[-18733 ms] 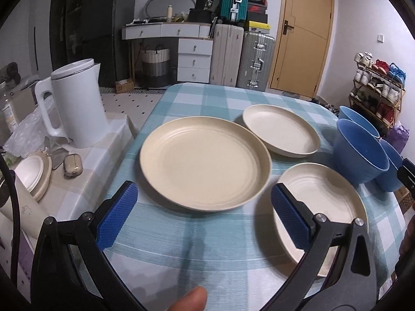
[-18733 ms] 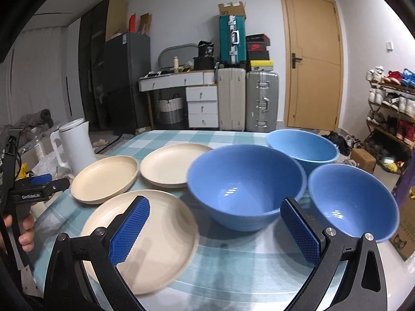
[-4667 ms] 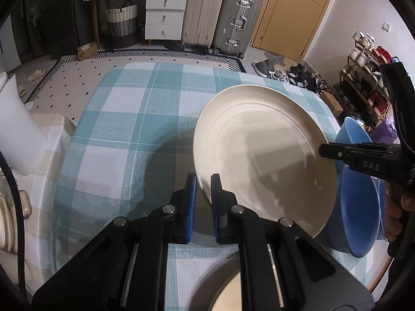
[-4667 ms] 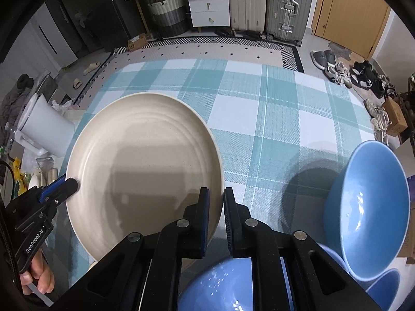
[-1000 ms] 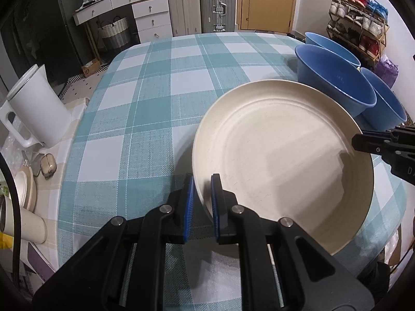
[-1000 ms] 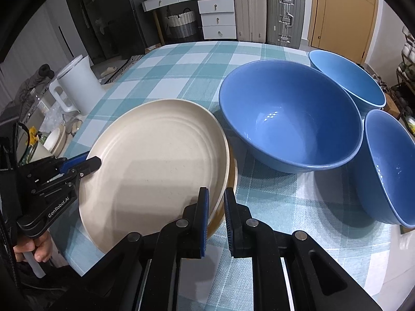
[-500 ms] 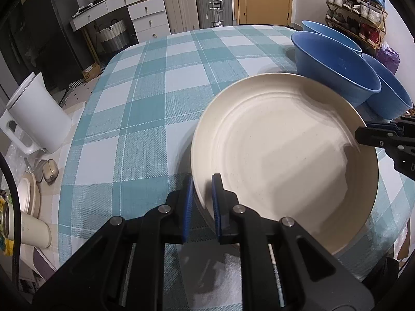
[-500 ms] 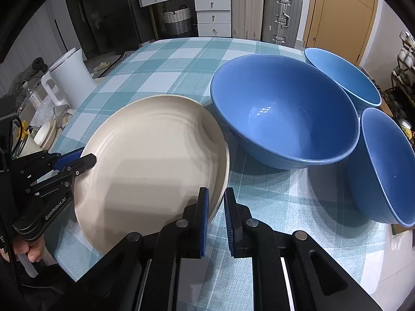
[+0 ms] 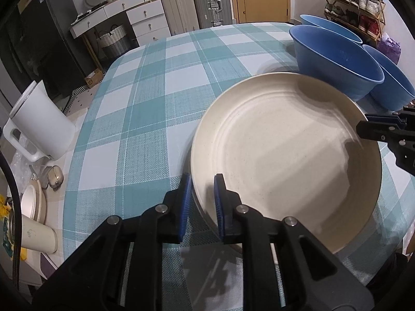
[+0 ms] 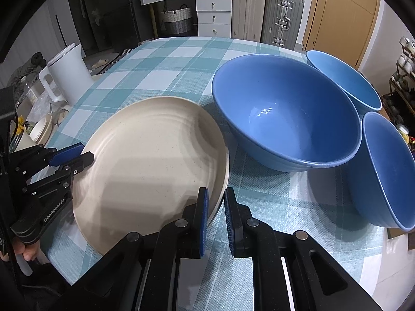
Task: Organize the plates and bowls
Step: 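Lower the cream plate onto the other plate and open both grippers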
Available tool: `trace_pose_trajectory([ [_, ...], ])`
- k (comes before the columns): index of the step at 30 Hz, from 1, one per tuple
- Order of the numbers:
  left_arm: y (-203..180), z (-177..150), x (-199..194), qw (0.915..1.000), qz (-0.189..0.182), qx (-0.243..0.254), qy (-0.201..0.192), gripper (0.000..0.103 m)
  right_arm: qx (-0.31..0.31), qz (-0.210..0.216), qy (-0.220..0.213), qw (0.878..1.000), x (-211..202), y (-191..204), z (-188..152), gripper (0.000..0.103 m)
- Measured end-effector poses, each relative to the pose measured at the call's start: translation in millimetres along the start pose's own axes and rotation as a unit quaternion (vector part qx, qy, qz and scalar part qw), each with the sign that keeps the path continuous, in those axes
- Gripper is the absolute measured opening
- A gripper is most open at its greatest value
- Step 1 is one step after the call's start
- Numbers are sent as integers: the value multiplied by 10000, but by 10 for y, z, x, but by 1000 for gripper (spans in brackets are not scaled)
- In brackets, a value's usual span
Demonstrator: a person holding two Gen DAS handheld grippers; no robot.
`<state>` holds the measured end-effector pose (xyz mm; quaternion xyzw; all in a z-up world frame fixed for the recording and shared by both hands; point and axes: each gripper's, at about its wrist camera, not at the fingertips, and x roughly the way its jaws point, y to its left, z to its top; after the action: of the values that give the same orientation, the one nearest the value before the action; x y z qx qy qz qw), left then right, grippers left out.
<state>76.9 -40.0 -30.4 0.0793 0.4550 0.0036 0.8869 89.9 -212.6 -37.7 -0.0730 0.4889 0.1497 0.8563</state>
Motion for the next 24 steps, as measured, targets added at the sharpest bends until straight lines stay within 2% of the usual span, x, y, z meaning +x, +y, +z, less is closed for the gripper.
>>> trace_pose_trajectory([
  [2,24,5,0,10000,-83,-35,27,15,47,80,21,10000,-5,-22,3,17],
  [5,92,26,-1,9990,-370,-210,129,23,151,298,102,9994,-21,-66,18,23],
  [8,149,67,-56,9969,-706,-305,141,32,157,339,23,9993,-110,-99,25,30],
  [11,139,122,-190,9955,-914,-243,-57,58,153,412,-72,9990,-223,-129,25,44],
  [12,136,153,-243,9948,-982,-238,-127,69,206,463,-176,9986,-297,-162,29,49],
  [13,129,191,-301,9939,-1061,-243,-199,78,233,488,-245,9982,-352,-178,35,51],
  [16,106,325,-466,9900,-1338,-247,-385,83,317,477,-483,9972,-554,-253,65,66],
  [18,82,420,-568,9880,-1442,-251,-493,89,418,501,-744,9951,-732,-328,79,83],
  [20,51,524,-683,9863,-1495,-270,-647,102,536,547,-971,9923,-928,-426,97,86],
  [22,26,616,-774,9843,-1559,-312,-768,102,612,538,-1097,9906,-1079,-514,119,87],
  [23,4,663,-810,9835,-1592,-321,-793,102,647,527,-1163,9897,-1148,-553,128,89],
  [24,-19,714,-842,9827,-1628,-330,-819,102,677,519,-1223,9888,-1216,-593,135,96],
])
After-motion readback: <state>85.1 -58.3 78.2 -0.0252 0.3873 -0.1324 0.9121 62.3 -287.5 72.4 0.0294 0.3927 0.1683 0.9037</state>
